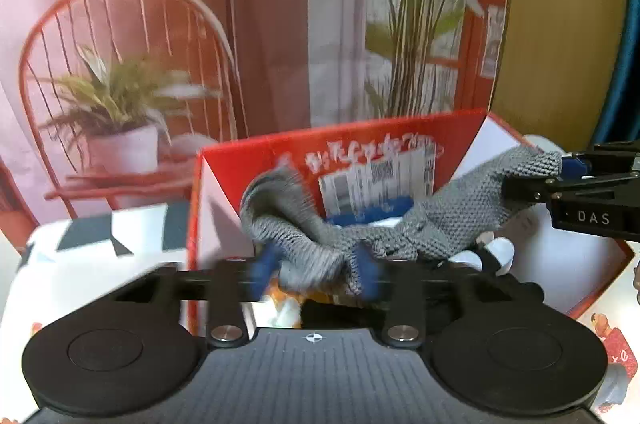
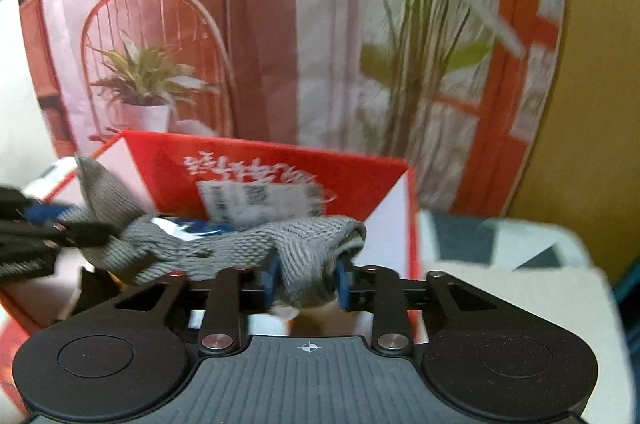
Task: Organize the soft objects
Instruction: 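Lower the towel into the box and open both grippers, then move both grippers down to the green tasseled pouch and close on it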
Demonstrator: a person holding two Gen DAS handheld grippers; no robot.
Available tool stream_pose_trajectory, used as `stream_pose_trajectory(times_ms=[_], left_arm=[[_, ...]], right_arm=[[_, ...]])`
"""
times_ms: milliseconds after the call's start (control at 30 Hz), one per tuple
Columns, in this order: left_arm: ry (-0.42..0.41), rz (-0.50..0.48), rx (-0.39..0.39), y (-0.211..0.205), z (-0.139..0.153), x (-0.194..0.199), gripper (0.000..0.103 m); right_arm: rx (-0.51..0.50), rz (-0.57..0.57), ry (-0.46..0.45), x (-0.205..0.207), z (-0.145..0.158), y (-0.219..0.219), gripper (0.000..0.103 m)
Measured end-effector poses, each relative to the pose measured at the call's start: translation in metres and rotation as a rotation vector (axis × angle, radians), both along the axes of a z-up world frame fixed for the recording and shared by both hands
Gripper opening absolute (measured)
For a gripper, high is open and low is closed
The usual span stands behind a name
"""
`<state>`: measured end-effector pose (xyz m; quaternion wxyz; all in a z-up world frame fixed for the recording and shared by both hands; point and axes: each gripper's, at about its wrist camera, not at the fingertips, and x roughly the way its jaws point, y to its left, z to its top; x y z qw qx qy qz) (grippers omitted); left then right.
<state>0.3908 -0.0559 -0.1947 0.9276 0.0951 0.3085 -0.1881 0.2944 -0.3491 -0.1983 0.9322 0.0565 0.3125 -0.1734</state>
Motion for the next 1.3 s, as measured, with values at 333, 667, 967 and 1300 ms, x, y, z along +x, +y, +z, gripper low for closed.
stream_pose_trajectory(times_ms=[333,667,967,1300], left_arm=[[-0.127,0.023,-0.079,0.032,0.034,-0.060,0.084],[-0.053,0.037,-0.144,0.063,0.004,-0.125,0.081],[0.003,0.085,-0.172,0.081,-0.025,-0.150,0.081],[0.088,0.115,-0.198,0.086,-0.049,-0.152,0.066]], right_arm=[[0.018,-0.029,-0.222,-0.069,0.019,0.010,0.053],[0.062,-0.023,-0.286,-0.126,0.005,0.043,0.055],[0.092,-0.022,-0.288,-0.156,-0.007,0.078,0.055],[0.165,0.052,-0.141,-0.155,-0.049,0.113,0.091]])
